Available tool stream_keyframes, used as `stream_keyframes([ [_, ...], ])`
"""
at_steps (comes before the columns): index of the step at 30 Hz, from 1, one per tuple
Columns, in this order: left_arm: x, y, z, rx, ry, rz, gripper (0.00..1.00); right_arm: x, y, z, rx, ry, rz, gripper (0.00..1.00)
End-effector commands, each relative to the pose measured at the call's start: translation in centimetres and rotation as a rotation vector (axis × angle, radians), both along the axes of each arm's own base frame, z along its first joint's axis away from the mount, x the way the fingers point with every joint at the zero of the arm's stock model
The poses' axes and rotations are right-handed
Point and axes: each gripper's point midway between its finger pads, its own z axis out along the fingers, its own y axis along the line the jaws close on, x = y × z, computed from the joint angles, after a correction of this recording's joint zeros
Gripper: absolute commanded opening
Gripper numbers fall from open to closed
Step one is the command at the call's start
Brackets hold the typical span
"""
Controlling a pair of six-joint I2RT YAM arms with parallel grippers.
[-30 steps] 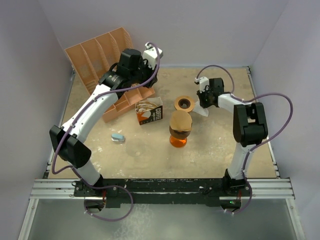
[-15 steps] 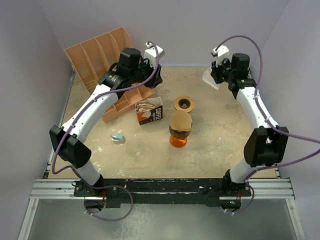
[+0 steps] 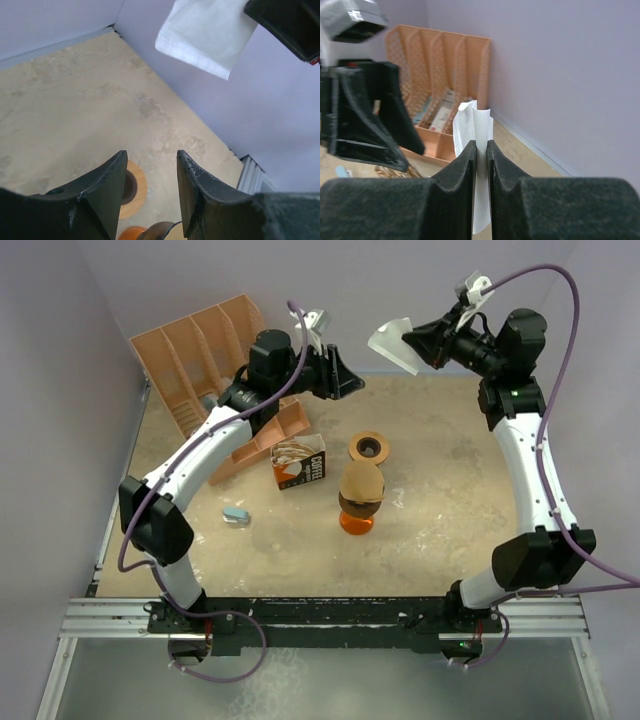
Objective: Place the coffee filter in the dripper
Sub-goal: Pick up the coffee filter from the center of the board.
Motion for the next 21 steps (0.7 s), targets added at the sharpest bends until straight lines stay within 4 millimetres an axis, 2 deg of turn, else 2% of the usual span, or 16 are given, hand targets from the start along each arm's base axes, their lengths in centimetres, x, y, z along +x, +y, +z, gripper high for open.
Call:
stream_keyframes([
  [1, -1.5, -1.1, 6.4, -0.170, -0.092, -0.087, 0.43, -4.2, 2.6, 2.8, 0.046, -0.090, 0.217, 0.16],
  [6, -3.2, 0.7, 6.3, -0.038, -0.209, -0.150, 0.48, -6.3, 3.0, 1.3, -0.066, -0.155, 0.295, 0.15],
  [11, -5.7, 2.3, 4.2, 0.147, -0.277, -0.256, 0.48, -8.4, 3.1, -0.4, -0.150, -0.199, 0.351, 0.15],
  [17, -7.1, 1.3, 4.6, 0.140, -0.298, -0.343, 0.48, -10.1, 4.5, -1.6, -0.161, -0.195, 0.437, 0.15],
  [21, -8.2, 0.2, 4.8, 0.146, -0.312, -0.386, 0.45, -10.3, 5.6, -2.3, -0.161, -0.175, 0.465, 0.14],
])
